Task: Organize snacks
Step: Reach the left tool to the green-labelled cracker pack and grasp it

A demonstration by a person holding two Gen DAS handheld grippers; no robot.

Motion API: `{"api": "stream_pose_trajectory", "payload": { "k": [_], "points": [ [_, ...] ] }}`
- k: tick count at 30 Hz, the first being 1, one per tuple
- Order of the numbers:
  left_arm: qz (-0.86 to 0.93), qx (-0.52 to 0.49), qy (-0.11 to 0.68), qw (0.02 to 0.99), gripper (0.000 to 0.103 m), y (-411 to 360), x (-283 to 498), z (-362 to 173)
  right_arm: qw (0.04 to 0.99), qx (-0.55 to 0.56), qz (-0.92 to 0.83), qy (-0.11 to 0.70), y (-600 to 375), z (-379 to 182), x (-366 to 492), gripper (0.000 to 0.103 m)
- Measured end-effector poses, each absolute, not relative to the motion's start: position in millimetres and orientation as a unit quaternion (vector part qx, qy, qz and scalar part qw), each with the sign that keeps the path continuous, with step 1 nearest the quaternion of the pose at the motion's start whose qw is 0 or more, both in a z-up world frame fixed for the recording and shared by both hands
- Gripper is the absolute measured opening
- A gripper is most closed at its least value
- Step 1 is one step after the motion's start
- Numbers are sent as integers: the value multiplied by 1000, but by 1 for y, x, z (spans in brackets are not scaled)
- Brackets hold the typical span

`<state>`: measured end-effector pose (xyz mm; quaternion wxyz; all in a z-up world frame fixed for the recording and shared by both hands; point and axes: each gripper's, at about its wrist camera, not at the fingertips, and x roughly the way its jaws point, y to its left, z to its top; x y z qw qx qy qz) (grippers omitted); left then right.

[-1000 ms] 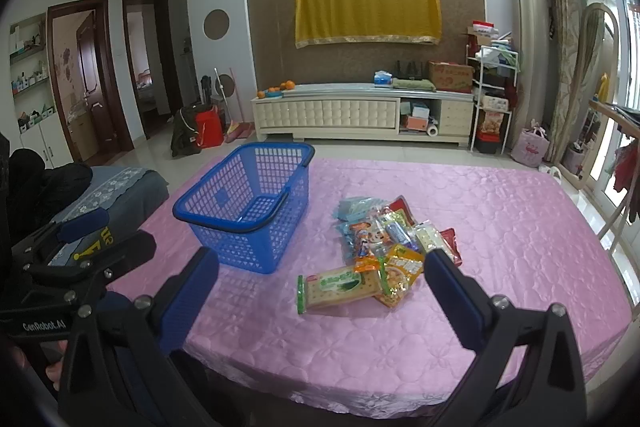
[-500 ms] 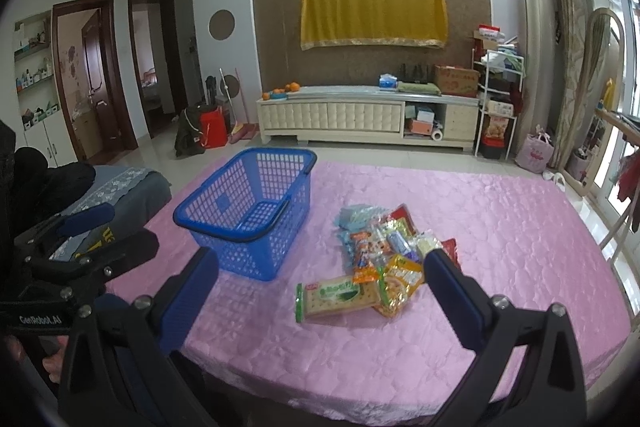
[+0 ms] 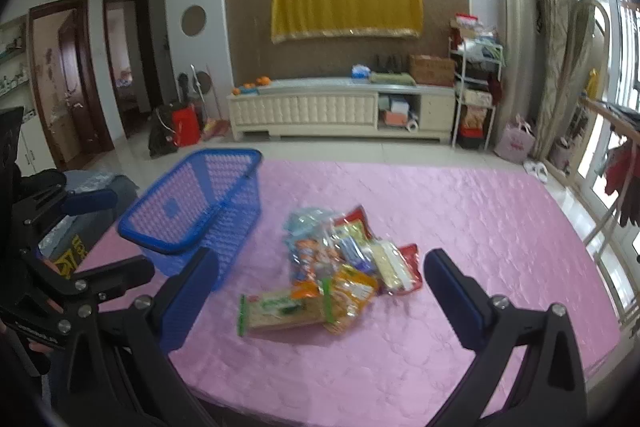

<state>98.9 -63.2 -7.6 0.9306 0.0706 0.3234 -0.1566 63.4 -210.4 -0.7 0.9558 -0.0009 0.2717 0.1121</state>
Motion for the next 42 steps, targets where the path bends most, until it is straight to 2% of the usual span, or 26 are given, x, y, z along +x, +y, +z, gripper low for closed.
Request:
{"api": "stream_pose_trajectory", "payload": {
  "k": [19, 32, 37, 40, 41, 42],
  "points": [
    [-234, 111, 446, 857, 103, -123, 170, -108, 900, 32, 119, 417, -266, -114, 113, 103],
    [-250, 146, 482, 827, 103, -126, 215, -160, 884, 47, 130, 447, -265, -150, 138, 103],
    [-243, 126, 509, 816, 103, -121, 226, -179, 880, 46, 133, 454, -265, -156, 145, 103],
    [-245, 115, 512, 815, 96, -115, 225, -185, 879, 42, 128, 457, -268, -157, 143, 103],
    [-246, 117, 507, 818, 90, -114, 222, -183, 879, 40, 126, 459, -268, -158, 142, 103],
    [-248, 119, 504, 819, 80, -114, 220, -181, 878, 39, 125, 460, -269, -158, 141, 103]
  ]
}}
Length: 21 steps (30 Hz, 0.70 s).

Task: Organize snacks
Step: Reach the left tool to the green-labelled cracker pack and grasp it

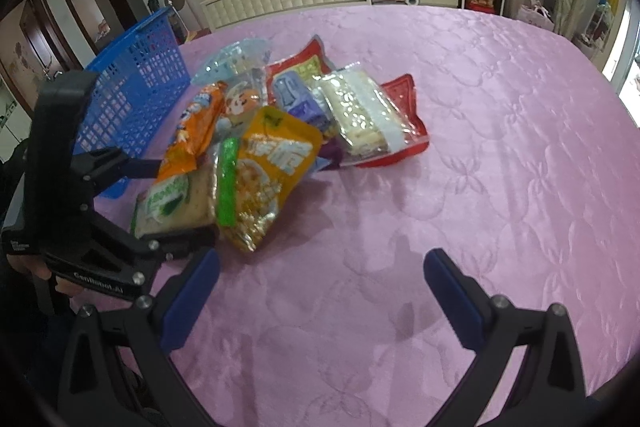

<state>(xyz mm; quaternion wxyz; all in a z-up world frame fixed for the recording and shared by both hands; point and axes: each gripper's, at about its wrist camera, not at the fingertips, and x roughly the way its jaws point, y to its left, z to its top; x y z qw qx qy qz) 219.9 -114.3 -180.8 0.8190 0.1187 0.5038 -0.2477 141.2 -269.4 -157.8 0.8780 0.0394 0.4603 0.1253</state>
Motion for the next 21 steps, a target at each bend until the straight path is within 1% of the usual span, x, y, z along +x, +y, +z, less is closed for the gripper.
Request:
{"api": "stream_pose_trajectory", "payload": {
  "k": [1, 2, 3, 6, 17, 21],
  "points": [
    [-250, 117, 502, 820, 76, -114, 217, -177, 878, 39, 125, 461, -269, -158, 141, 103],
    [-251, 110, 504, 819, 68, -112, 215, -177, 878, 40, 124, 461, -270, -158, 140, 103],
    [-252, 103, 505, 819, 65, -111, 213, -176, 877, 41, 123, 462, -272, -158, 140, 103],
    [-250, 84, 506, 821, 60, -109, 207, -171, 876, 46, 122, 464, -273, -156, 142, 103],
    [-182, 64, 465, 864, 59, -85, 160, -139, 864, 91, 143, 475, -270, -158, 147, 103],
    [-165, 55, 456, 873, 59, -75, 156, -129, 861, 100, 157, 473, -262, -154, 155, 101]
  ]
}}
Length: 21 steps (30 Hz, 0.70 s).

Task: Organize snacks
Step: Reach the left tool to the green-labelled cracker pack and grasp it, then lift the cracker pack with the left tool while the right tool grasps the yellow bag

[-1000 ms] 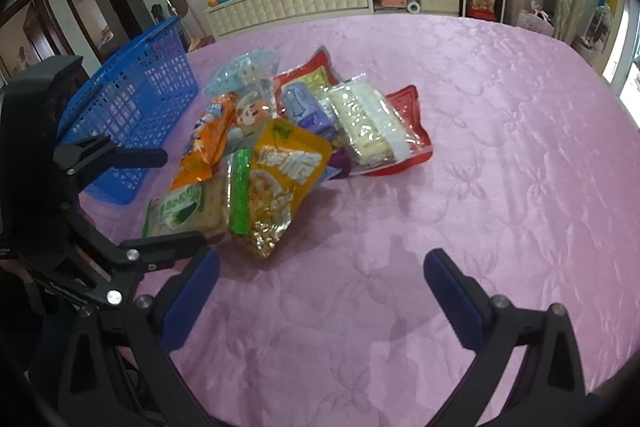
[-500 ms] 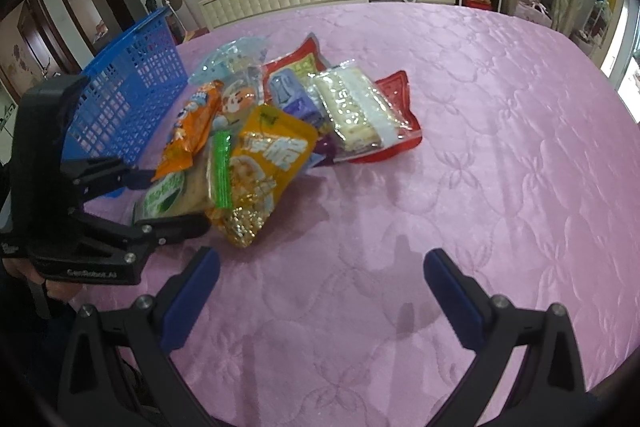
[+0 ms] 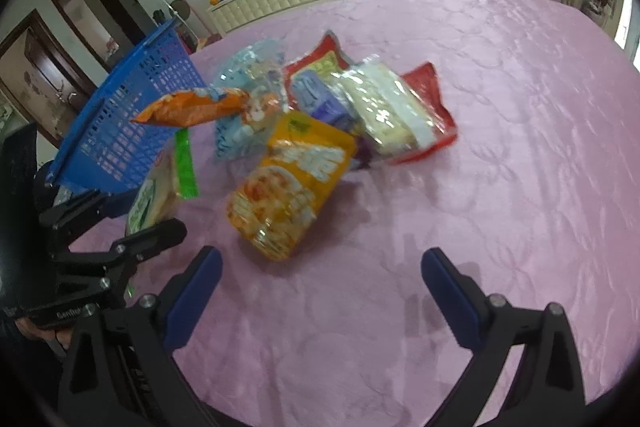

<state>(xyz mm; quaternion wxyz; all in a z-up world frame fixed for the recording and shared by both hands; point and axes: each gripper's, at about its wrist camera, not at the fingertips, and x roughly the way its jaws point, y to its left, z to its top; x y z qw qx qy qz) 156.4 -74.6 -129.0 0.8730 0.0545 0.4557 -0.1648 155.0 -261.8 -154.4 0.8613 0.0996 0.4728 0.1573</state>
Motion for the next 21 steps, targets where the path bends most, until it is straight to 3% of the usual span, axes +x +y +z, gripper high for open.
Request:
{"api": "stream_pose_trajectory", "payload": {
  "k": [9, 21],
  "points": [
    [-164, 52, 447, 878, 59, -83, 165, -122, 853, 128, 169, 477, -254, -157, 195, 89],
    [-162, 38, 444, 880, 59, -90, 171, -120, 854, 123, 175, 474, -250, -167, 209, 45]
  ]
}}
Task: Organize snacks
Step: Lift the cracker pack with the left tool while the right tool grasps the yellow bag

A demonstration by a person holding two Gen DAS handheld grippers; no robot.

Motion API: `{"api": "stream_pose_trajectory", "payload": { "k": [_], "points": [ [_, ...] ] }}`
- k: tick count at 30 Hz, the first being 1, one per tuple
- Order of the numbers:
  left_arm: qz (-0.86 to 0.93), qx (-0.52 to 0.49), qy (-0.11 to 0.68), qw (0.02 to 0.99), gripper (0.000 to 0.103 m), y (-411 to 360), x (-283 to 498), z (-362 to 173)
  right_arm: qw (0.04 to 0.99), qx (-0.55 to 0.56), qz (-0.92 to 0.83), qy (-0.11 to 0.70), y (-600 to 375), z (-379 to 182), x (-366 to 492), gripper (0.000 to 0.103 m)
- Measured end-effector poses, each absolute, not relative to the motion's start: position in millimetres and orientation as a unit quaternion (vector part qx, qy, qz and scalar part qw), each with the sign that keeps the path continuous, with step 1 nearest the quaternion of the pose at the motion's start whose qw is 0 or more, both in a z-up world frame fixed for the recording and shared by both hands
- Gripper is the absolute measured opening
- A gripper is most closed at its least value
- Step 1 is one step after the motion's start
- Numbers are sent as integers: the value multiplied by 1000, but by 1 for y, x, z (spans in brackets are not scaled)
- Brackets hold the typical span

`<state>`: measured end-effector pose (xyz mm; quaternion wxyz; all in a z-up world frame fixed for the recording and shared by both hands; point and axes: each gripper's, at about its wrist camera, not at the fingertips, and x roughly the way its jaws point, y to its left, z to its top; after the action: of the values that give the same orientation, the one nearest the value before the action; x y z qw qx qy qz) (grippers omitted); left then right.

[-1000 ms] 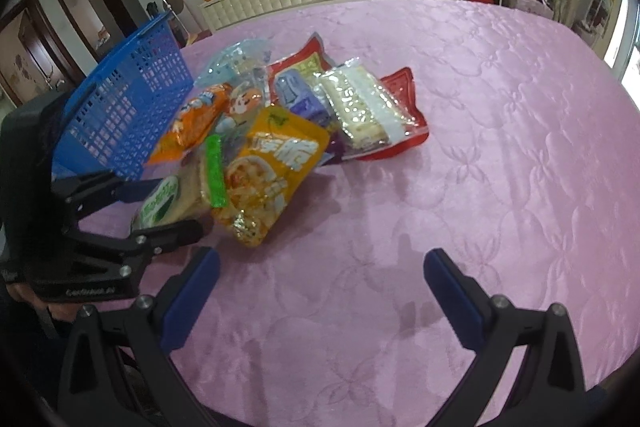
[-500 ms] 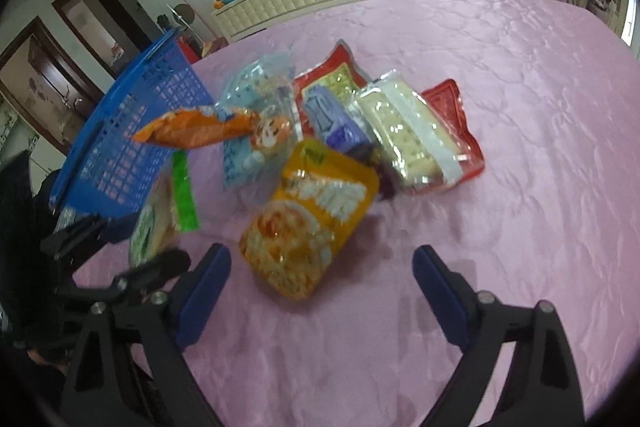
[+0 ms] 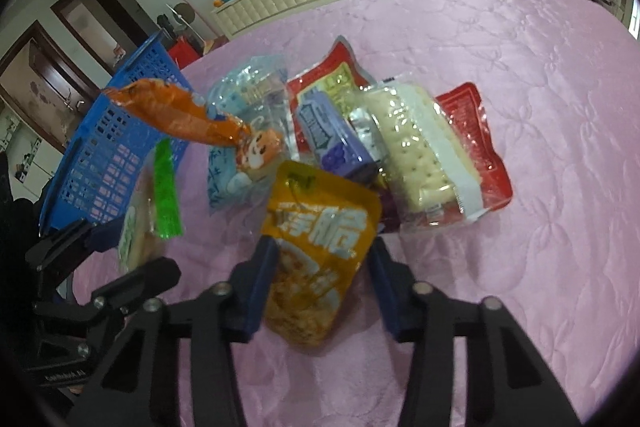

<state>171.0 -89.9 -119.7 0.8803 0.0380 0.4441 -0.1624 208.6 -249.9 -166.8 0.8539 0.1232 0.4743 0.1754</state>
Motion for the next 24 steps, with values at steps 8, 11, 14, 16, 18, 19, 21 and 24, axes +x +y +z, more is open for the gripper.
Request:
{"api": "stream_pose_trajectory", "payload": {
  "k": [8, 11, 14, 16, 18, 19, 21, 24],
  "points": [
    [-165, 28, 439, 883, 59, -85, 164, -110, 868, 113, 175, 451, -252, -150, 187, 18],
    [-169, 24, 437, 883, 59, -84, 157, -104, 871, 116, 179, 442, -255, -140, 177, 9],
    [-173, 22, 428, 887, 59, -84, 148, -95, 874, 114, 185, 434, -256, -130, 168, 6],
    [-174, 21, 421, 890, 59, -83, 141, -88, 878, 108, 186, 429, -253, -123, 164, 6],
    [-174, 20, 413, 894, 59, -82, 135, -81, 881, 103, 186, 423, -251, -115, 160, 6],
    [-175, 20, 409, 895, 59, -81, 132, -76, 883, 100, 187, 419, -251, -111, 157, 6],
    [-177, 17, 401, 899, 59, -78, 126, -69, 887, 97, 192, 409, -249, -100, 148, 6],
    [-178, 16, 388, 904, 59, -73, 115, -59, 896, 80, 191, 392, -244, -84, 135, 6]
  ]
}}
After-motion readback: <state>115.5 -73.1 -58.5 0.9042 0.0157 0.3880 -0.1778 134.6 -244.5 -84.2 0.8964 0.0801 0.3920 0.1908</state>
